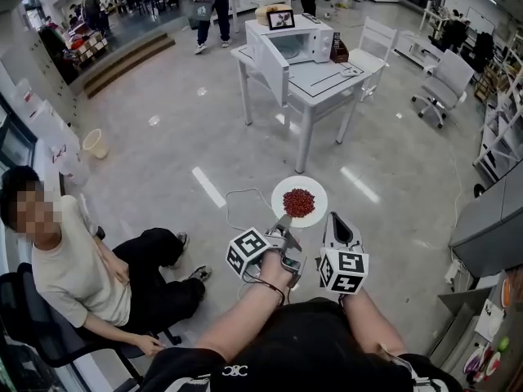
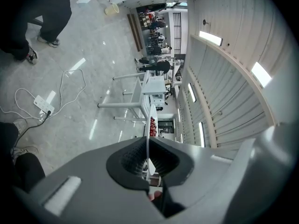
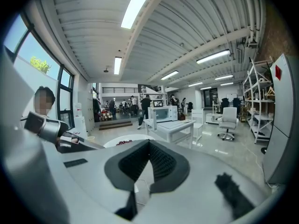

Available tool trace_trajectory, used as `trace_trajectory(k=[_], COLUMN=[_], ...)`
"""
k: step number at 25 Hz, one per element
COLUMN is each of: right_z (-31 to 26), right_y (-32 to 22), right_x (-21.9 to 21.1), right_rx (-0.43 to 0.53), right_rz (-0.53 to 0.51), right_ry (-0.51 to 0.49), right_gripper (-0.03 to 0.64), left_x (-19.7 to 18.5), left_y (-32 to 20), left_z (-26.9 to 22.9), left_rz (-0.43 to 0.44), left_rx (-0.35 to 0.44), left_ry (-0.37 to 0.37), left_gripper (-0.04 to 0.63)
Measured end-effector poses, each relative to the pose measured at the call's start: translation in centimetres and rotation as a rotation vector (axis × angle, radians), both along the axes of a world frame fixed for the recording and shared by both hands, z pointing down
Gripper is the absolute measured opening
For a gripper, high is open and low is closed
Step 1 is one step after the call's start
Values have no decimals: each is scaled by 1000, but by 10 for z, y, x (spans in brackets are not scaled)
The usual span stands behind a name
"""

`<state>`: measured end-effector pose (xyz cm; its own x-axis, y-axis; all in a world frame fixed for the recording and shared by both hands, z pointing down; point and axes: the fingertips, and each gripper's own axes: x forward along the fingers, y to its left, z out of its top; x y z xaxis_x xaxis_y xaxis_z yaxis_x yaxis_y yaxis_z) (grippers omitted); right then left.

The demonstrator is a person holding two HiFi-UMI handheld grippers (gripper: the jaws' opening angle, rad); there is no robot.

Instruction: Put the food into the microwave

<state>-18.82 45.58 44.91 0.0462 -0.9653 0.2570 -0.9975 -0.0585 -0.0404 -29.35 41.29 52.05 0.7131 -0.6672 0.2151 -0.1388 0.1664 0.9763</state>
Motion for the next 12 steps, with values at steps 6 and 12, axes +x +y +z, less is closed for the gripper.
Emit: trace_trajectory(k=[6, 12], right_z=[3, 3], right_y=[5, 9], right_x=[-13, -17], right_rx=[-7, 4], right_rz=[21, 44], right_ry=[8, 14], right_gripper=[5, 5], left_x=[-9, -11], left_y=[0, 1], left_z=[5, 4], left_rz=[28, 52], left_rx=[-11, 8], left_ry=[3, 12], left_gripper=[15, 15])
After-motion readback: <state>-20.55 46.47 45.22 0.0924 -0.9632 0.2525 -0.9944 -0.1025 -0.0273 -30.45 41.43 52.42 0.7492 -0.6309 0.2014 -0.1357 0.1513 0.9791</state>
